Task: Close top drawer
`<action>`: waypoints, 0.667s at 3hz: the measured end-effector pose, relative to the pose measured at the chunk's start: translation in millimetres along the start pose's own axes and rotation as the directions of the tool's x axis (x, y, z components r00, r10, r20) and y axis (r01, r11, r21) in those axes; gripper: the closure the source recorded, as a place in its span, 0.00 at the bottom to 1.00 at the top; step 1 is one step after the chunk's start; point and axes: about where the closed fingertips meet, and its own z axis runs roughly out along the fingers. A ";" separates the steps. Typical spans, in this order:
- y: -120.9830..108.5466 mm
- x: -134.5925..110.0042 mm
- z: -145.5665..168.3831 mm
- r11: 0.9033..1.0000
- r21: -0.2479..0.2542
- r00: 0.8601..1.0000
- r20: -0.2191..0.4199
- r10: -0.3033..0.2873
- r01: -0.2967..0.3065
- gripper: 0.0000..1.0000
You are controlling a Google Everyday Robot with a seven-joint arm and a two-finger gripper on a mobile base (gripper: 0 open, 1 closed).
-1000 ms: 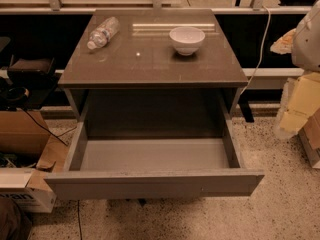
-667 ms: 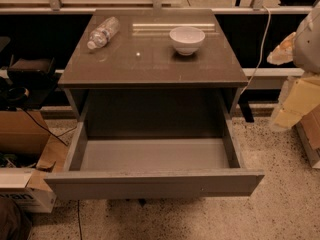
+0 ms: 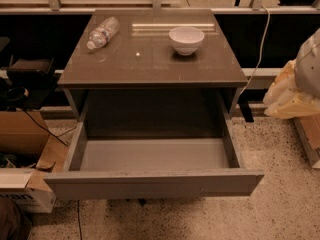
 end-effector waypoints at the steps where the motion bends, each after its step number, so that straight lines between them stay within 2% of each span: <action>1: 32.5 15.5 43.8 1.000 -0.001 0.999 -0.021 0.031 -0.031 0.97; 2: 37.4 17.3 49.4 0.999 -0.019 0.999 -0.027 0.029 -0.030 1.00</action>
Offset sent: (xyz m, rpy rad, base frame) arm -0.0146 -0.0004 -0.0374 -0.0064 -0.0032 -0.0281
